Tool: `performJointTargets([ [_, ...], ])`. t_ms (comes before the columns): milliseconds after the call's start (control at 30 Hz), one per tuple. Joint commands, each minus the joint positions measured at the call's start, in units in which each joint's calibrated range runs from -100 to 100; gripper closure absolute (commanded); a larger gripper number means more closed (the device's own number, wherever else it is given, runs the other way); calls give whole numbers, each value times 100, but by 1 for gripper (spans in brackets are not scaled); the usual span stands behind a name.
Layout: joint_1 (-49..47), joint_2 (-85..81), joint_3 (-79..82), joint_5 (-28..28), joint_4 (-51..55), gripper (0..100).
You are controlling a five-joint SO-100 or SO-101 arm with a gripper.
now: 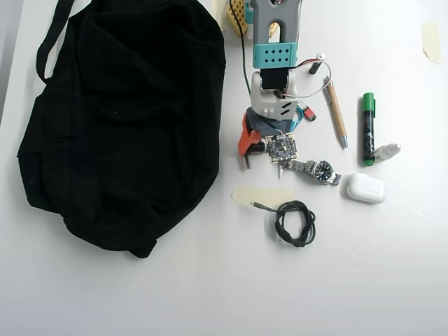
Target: Put the black bike light into the black bag
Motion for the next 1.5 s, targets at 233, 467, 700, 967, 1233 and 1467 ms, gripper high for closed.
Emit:
performJointTargets([
  [233,18,-129,-155,-27,-91,98],
  [467,93,-660,-200,-90,46,98],
  [700,-12,-1540,-891,-90,1468,98],
  [967,41,-1631,-2787,-90,3733,98],
  [1233,1065,-1847,-4027,298,5232,98],
  [1467,1753,-2436,-3856,644,4956,98],
])
